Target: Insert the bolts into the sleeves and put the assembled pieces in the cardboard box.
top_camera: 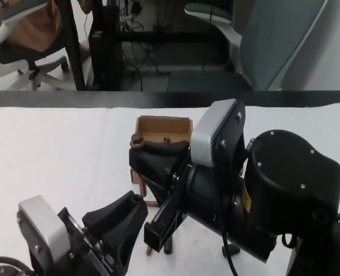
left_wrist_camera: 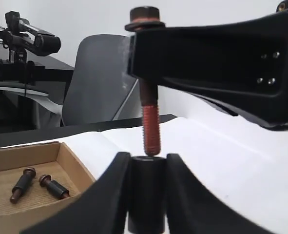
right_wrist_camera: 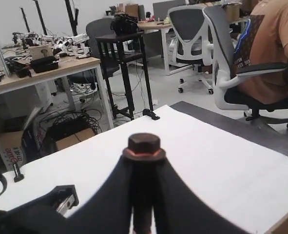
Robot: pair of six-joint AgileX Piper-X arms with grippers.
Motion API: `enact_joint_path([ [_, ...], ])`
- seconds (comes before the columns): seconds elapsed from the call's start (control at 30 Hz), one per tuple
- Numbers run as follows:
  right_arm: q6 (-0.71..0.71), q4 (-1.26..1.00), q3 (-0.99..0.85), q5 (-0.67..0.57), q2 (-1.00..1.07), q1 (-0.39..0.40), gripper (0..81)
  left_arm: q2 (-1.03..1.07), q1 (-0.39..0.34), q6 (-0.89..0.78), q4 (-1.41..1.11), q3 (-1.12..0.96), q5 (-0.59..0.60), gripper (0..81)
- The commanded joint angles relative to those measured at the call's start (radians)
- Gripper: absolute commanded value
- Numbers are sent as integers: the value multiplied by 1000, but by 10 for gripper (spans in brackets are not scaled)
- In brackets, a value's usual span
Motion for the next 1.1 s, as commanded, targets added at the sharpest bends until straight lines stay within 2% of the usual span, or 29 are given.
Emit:
enact_joint_path([
  [0.0, 36, 3, -5, -7, -3, -3, 4, -2, -4, 22, -63, -11, -3, 18],
  [0.2, 72, -29, -5, -21, -3, -3, 4, -2, -4, 22, -60, -11, 1, 18],
  [0.4, 43, -103, -5, 5, -3, -3, 4, -2, -4, 22, -49, -11, 9, 18],
  [0.6, 93, -102, -5, 5, -3, -3, 4, -2, -4, 22, -53, -11, 4, 18],
  [1.07, 99, -71, -4, 0, -3, 1, 4, -2, -4, 15, -83, -11, 10, 18],
])
